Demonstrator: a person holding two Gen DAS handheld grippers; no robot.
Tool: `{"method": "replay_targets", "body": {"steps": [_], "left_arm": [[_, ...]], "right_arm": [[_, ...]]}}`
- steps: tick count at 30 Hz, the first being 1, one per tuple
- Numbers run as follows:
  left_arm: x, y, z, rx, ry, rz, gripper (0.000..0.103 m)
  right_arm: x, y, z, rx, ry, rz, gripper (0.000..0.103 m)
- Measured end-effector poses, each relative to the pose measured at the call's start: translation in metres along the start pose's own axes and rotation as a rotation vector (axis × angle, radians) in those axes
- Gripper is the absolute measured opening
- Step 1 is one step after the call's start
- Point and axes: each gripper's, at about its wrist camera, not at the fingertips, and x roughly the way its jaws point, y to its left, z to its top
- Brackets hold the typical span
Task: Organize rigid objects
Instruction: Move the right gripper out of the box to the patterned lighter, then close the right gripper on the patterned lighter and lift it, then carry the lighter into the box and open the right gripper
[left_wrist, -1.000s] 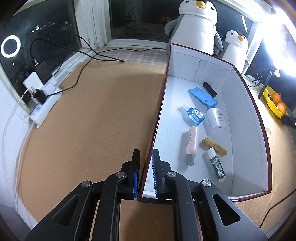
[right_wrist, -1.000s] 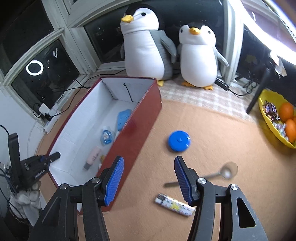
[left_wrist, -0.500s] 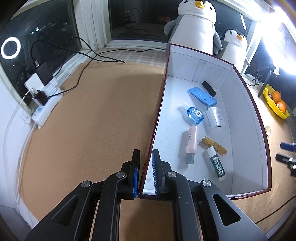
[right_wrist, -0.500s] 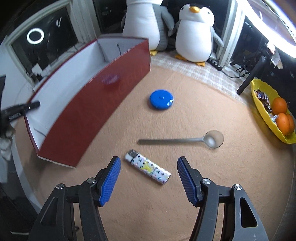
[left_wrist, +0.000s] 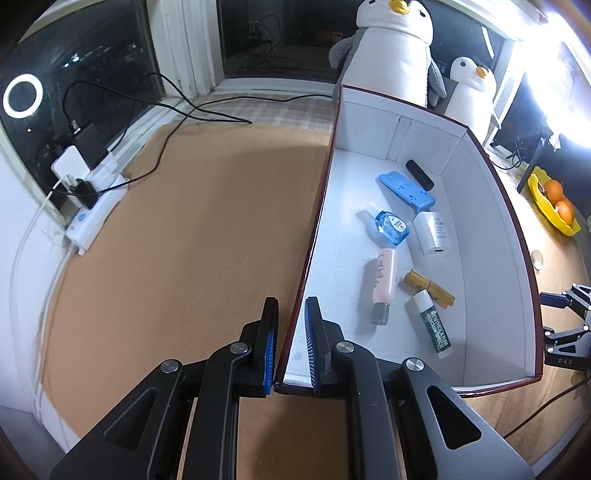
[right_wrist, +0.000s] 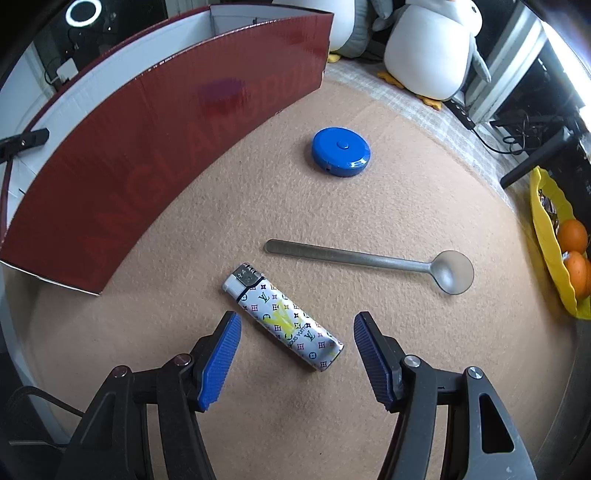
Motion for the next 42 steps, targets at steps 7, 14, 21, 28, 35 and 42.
{"method": "replay_targets", "body": {"steps": [7, 14, 21, 28, 35, 42], "left_arm": [[0.0, 0.0, 0.0, -0.001, 0.0, 0.003, 0.013], [0.001, 0.0, 0.0, -0.004, 0.0, 0.001, 0.013], [0.0, 0.0, -0.001, -0.003, -0.001, 0.0, 0.013], [0.001, 0.001, -0.001, -0.006, -0.001, -0.003, 0.013], [0.001, 0.001, -0.001, -0.006, -0.001, -0.003, 0.013], [0.001, 0.0, -0.001, -0.006, 0.0, -0.002, 0.013]], "right_arm": [[0.009, 0.003, 0.006, -0.047, 0.028, 0.003, 0.059], [0.016, 0.002, 0.006, -0.013, 0.052, 0.066, 0.043], [0.013, 0.006, 0.004, 0.016, 0.052, 0.097, 0.026], [0.011, 0.01, 0.001, 0.073, 0.033, 0.084, 0.021], [0.004, 0.002, -0.009, 0.176, -0.008, 0.104, 0.021], [-0.02, -0.003, -0.011, 0.245, -0.05, 0.127, 0.021]]}}
